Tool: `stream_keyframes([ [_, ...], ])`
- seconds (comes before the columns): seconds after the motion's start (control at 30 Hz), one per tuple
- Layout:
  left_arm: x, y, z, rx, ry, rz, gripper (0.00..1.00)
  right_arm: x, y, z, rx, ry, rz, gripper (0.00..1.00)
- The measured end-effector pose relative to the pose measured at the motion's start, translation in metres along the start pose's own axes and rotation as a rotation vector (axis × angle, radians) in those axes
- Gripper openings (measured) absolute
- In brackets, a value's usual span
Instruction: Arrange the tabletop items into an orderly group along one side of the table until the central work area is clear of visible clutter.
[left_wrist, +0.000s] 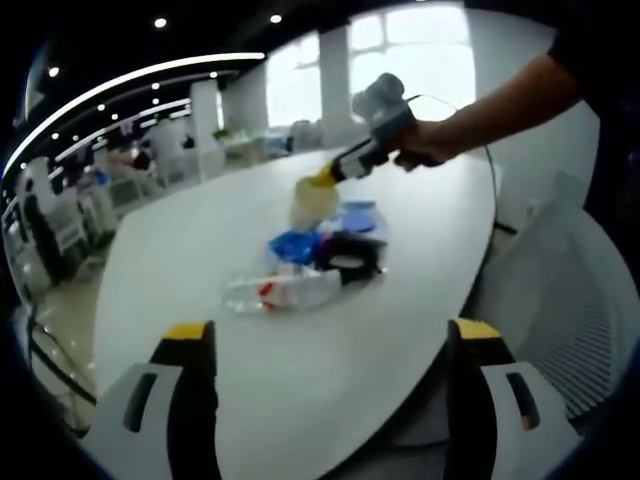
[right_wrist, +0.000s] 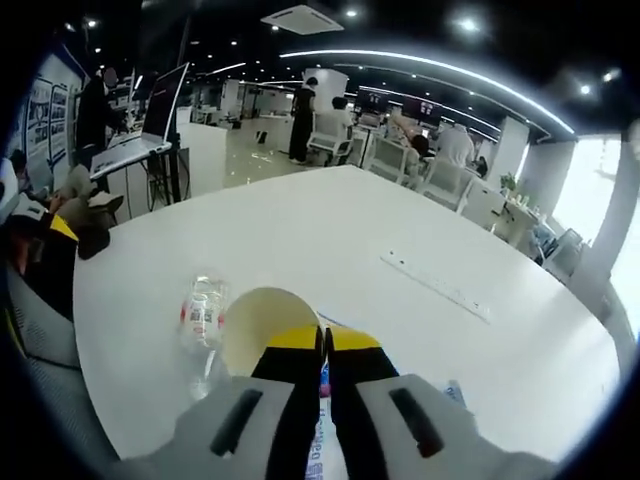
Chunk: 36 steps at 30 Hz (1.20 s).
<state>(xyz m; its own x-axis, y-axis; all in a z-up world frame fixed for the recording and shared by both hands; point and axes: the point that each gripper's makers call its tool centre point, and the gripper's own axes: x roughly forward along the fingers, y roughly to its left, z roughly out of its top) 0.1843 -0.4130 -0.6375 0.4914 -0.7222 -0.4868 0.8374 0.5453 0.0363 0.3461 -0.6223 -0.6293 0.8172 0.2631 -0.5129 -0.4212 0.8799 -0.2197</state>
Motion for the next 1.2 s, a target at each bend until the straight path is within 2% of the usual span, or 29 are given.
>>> stream_keyframes([
  [0.37, -0.002, 0.002, 0.002, -0.007, -0.014, 0.007, 0.95, -0.016, -0.029, -0.018, 0.029, 0.031, -0.055, 0.01],
  [0.7, -0.001, 0.001, 0.001, -0.002, -0.007, 0.006, 0.95, -0.032, -0.063, -0.041, 0.060, 0.066, -0.122, 0.01],
  [1.2, -0.001, 0.002, 0.000, -0.003, 0.002, 0.014, 0.94, -0.044, -0.106, -0.077, 0.092, 0.140, -0.207, 0.01],
])
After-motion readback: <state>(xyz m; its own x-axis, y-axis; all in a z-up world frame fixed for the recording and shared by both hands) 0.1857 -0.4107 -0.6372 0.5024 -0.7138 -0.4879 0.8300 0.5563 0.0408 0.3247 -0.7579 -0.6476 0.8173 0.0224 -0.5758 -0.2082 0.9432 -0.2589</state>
